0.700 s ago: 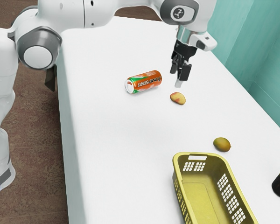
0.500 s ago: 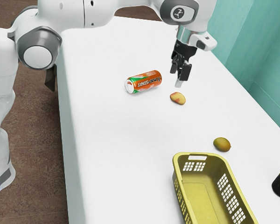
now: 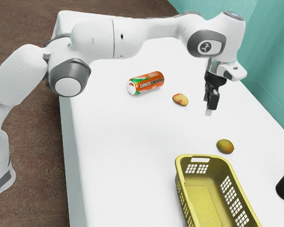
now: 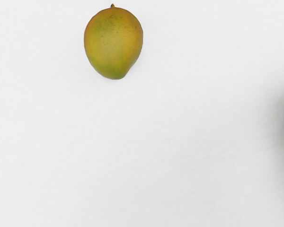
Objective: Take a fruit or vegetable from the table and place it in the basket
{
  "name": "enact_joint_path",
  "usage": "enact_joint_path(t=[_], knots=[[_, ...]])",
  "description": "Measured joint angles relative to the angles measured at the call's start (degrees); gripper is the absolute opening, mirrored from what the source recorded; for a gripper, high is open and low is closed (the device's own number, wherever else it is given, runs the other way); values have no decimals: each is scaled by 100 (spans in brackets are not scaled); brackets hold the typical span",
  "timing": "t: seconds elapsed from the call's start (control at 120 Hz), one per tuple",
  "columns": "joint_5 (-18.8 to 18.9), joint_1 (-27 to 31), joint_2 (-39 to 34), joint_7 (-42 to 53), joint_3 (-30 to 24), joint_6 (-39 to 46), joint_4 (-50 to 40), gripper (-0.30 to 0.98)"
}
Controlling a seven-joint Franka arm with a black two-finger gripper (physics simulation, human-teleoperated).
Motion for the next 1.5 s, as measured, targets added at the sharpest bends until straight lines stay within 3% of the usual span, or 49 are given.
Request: enact_joint_path(t=[0.225,0.625,0.967,1.5], knots=[[-274,417,756,480,-677,659,269,68],[-447,722,1208,1095,-1012,1955,455,68],[-642,788,1766,1386,-1099,2799,460,69],[-655,920,2078,1614,-1180,3147,460,69]])
